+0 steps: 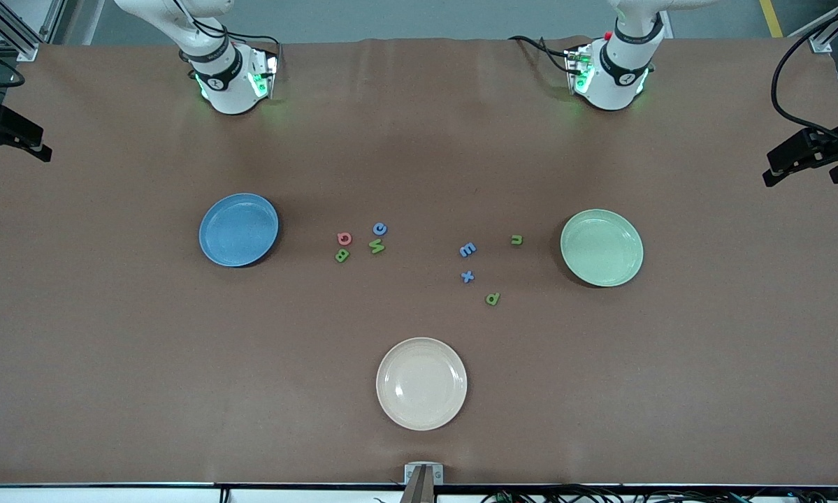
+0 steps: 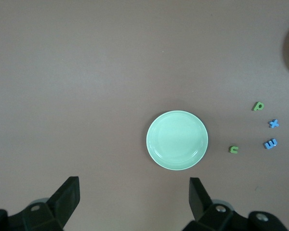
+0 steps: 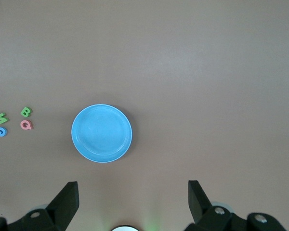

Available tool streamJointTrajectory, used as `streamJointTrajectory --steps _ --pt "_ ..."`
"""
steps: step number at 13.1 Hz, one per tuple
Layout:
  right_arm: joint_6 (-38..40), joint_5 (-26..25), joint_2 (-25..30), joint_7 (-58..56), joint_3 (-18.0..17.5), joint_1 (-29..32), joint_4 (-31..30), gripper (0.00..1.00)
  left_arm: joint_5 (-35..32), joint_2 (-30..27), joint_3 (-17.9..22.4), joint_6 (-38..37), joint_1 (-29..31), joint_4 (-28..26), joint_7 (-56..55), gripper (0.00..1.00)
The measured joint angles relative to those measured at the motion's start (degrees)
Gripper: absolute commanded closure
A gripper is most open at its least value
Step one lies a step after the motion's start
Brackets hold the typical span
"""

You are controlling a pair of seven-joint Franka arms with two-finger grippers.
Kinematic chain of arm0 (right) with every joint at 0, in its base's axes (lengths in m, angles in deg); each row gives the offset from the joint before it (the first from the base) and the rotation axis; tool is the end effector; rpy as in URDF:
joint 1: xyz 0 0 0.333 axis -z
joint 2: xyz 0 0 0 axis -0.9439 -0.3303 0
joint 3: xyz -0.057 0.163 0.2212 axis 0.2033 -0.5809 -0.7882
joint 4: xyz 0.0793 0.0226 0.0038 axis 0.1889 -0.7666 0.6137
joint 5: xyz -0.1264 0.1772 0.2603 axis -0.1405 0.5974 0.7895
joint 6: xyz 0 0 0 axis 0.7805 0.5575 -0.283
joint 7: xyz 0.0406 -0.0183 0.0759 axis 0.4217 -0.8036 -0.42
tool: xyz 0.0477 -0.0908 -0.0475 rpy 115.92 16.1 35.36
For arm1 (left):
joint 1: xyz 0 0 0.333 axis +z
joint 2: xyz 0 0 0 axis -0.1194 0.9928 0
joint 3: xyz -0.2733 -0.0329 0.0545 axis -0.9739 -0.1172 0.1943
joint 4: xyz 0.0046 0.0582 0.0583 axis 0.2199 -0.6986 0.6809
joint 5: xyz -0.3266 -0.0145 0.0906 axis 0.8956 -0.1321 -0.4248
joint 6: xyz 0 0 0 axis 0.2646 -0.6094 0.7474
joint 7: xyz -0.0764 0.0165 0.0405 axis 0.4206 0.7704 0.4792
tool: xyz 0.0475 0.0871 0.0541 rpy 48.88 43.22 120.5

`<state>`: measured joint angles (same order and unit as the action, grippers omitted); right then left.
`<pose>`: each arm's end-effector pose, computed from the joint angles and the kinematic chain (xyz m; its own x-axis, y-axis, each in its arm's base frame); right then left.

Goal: Sort uppercase to blue plate, lowercase to green plate
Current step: 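Reach the left gripper toward the green letter p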

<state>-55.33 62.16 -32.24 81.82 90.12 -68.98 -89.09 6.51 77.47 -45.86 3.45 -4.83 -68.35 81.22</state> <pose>0.4590 -0.0531 0.6031 0.9987 0.0283 -0.0412 0.0284 -0.9996 0.0018 0.4929 0.0015 0.6051 0.9987 0.0315 0.0397 0.0318 -0.9995 -0.0060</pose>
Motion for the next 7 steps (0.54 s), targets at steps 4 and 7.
streamJointTrajectory --steps 4,7 --pt "-0.05 0.0 0.0 0.0 -0.25 -0.05 -0.07 0.0 0.0 0.0 0.0 0.0 0.0 -0.15 0.0 0.0" --pt "-0.04 0.08 0.0 0.0 -0.74 -0.76 -0.16 0.0 0.0 0.01 0.01 -1.0 0.18 -0.49 0.0 0.0"
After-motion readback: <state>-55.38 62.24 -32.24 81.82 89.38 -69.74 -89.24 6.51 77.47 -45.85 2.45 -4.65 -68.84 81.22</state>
